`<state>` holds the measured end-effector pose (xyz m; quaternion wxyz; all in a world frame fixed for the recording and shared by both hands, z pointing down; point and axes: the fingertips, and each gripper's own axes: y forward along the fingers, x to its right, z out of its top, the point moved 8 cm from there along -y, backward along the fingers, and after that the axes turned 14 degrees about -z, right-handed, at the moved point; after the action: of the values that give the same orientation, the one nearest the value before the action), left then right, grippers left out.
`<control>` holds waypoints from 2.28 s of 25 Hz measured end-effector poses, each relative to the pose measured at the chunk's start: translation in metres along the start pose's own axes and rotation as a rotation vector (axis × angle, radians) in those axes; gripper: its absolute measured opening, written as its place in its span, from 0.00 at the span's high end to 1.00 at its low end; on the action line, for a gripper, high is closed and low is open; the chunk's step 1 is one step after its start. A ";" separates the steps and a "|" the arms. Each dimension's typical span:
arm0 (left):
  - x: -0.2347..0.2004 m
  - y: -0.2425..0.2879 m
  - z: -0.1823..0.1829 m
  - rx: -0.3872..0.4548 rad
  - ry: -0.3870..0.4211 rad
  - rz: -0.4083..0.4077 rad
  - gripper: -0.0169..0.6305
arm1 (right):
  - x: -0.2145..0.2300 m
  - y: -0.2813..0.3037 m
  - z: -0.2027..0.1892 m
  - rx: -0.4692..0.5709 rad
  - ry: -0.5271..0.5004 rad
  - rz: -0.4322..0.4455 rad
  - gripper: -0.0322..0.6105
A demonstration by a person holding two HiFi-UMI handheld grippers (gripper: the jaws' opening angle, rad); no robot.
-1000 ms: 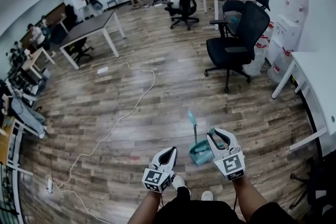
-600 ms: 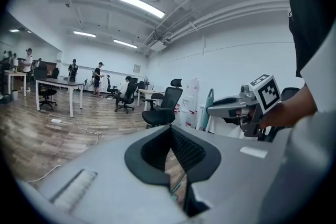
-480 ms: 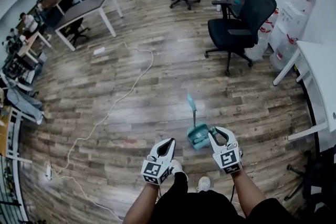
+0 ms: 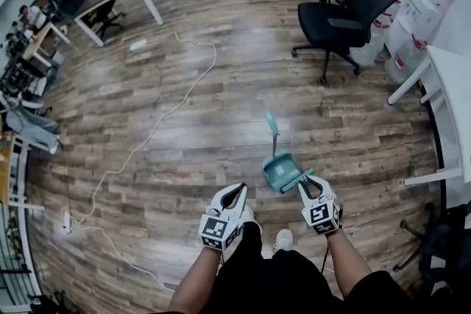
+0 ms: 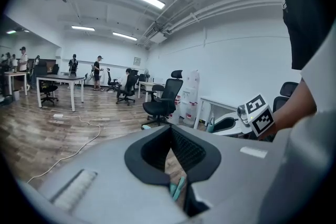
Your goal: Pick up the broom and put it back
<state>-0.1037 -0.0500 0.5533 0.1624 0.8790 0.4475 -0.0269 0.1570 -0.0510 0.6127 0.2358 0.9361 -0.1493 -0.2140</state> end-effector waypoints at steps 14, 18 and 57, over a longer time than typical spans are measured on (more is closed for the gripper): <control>-0.011 -0.007 -0.015 -0.059 -0.046 0.009 0.95 | -0.039 0.063 -0.019 -0.129 -0.018 0.042 0.81; -0.021 -0.009 -0.020 -0.070 -0.054 0.017 0.95 | -0.040 0.092 -0.005 -0.116 -0.025 0.034 0.81; -0.079 -0.013 -0.027 -0.084 -0.090 0.007 0.95 | -0.017 0.210 0.038 -0.203 0.042 -0.153 0.64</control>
<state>-0.1638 -0.0956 0.5908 0.2192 0.8708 0.4375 -0.0471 0.0871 -0.2359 0.6939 0.3155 0.9204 -0.0499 -0.2256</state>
